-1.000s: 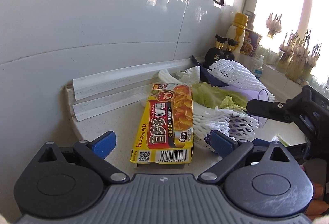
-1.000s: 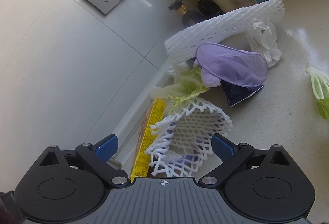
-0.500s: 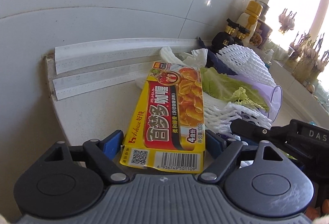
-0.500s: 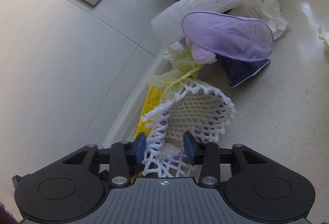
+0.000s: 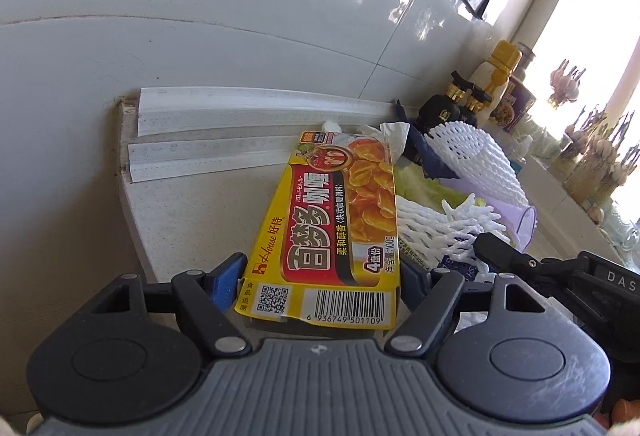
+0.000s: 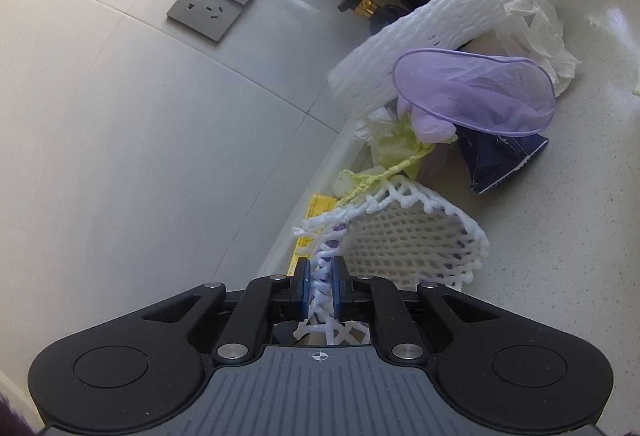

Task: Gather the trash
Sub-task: 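Grasp the yellow curry box with the left tool while the right tool grasps the white foam net, then carry the box and foam net to the wastebasket and open both tools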

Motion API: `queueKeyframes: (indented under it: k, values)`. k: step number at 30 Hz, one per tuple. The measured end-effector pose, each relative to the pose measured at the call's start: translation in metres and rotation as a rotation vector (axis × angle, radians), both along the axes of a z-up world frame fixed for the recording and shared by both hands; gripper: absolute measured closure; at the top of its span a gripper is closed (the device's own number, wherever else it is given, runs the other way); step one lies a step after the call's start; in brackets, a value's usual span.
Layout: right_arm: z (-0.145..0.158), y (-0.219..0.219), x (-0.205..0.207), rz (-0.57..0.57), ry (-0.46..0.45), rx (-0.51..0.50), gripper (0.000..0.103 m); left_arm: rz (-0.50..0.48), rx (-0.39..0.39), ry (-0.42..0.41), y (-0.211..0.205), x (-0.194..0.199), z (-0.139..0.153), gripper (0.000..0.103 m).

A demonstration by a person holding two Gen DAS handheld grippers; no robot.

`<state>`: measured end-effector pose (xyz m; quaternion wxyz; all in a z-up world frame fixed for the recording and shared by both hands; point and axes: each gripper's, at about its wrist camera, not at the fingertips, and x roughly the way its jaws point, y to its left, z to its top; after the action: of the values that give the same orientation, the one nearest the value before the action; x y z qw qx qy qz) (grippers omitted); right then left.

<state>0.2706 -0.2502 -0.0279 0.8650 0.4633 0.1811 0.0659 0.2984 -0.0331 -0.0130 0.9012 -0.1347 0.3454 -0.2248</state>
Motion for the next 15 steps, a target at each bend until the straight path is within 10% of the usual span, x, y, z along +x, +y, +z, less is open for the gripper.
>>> queueKeyframes:
  k: [15]
  values:
    - [0.022,-0.021,-0.012,0.121,-0.271,0.194,0.093,0.090,-0.062,-0.098,0.035,-0.037,0.034,0.030]
